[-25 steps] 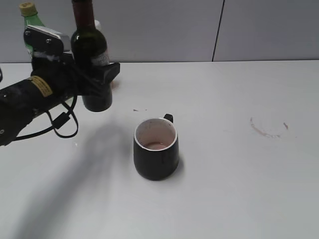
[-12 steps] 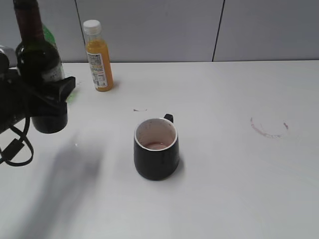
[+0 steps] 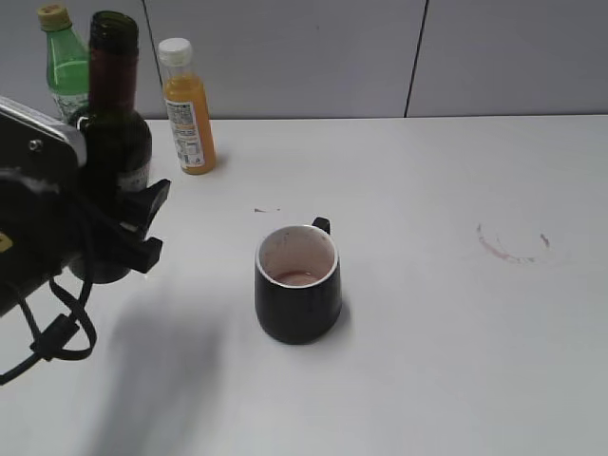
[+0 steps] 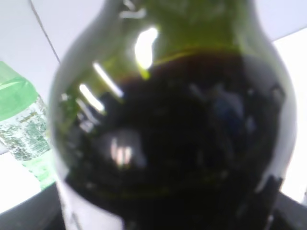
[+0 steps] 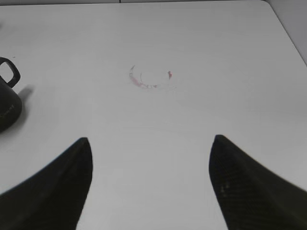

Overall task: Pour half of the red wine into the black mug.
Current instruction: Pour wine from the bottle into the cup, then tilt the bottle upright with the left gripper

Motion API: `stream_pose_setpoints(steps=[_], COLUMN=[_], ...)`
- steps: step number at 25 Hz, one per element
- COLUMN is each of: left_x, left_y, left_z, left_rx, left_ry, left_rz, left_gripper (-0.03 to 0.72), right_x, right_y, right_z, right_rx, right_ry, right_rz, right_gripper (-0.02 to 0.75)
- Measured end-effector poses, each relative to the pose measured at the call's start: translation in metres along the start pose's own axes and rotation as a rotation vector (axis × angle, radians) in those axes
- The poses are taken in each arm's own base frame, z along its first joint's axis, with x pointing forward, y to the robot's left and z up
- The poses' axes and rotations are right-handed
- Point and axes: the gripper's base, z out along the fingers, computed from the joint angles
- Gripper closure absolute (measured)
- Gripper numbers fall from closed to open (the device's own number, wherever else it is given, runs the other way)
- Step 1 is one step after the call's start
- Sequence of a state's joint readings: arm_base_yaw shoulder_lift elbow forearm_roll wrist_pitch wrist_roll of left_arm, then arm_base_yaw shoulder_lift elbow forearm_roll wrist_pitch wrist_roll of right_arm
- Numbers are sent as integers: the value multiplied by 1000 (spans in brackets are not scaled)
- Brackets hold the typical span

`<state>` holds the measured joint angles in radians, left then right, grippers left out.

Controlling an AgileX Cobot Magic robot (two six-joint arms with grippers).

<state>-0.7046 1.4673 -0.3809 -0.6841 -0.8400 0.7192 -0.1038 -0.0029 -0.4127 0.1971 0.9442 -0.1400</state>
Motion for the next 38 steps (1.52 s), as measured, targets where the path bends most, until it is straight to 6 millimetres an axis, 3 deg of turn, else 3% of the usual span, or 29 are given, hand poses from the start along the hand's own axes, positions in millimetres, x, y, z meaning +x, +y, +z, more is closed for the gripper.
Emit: stream_pose_setpoints(steps=[15, 23, 29, 38], left_x=[27, 28, 21, 33], left_y=[-19, -18, -24, -35], left_z=[6, 9, 23, 37], left_rx=[-47, -69, -85, -62], left_ry=[136, 140, 145, 202], left_rz=[271, 469, 627, 876], left_gripper=[142, 142, 142, 143], right_x=[0, 0, 0, 0], right_y=[0, 0, 0, 0], right_z=[0, 0, 0, 0], right_rx=[0, 0, 0, 0], right_ry=[0, 0, 0, 0], right_rz=[0, 0, 0, 0], right_gripper=[164, 164, 164, 164])
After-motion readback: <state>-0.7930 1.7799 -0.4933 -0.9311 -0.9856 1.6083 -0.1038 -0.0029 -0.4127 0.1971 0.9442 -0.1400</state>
